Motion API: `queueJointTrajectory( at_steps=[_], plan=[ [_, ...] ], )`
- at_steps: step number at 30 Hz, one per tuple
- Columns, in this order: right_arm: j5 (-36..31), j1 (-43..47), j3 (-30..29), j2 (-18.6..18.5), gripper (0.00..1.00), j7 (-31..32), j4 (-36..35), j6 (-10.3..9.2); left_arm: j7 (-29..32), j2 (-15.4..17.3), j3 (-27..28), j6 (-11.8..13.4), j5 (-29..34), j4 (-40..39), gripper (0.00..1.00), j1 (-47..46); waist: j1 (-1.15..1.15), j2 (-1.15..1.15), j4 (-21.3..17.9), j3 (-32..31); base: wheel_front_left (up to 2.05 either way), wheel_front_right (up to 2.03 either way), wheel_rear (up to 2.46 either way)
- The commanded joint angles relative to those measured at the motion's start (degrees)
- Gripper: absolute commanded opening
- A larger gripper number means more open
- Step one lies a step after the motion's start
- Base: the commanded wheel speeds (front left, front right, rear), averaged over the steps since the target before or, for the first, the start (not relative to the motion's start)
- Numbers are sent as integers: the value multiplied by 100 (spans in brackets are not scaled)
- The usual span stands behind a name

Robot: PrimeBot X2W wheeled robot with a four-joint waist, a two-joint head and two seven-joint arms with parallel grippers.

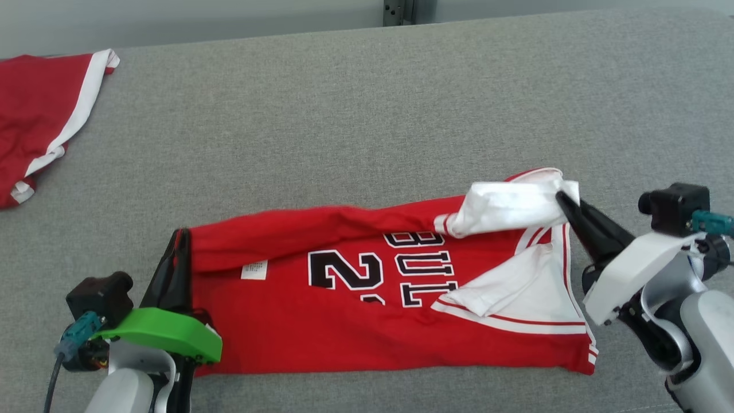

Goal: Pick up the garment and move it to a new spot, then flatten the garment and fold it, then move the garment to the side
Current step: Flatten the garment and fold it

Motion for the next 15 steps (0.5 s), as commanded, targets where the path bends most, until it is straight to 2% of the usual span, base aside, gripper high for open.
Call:
queueJointTrajectory(
  at_steps=[1, 7, 15],
  plan=[
    [-51, 248, -91, 95, 0, 51, -121, 0, -28, 64, 31, 58, -4, -19, 0, 176, 0, 0, -99, -127, 0, 0, 0],
    [-211, 923, -415, 453, 0, 177, -305, 0, -3, -31, 66, 107, -227, 121, 0, 545, 0, 0, -127, -194, 0, 0, 0],
    [-413, 1220, -480, 778, 0, 37, -141, 0, -158, -98, 89, 43, -326, 578, 0, 597, 0, 0, -172, -223, 0, 0, 0]
  ],
)
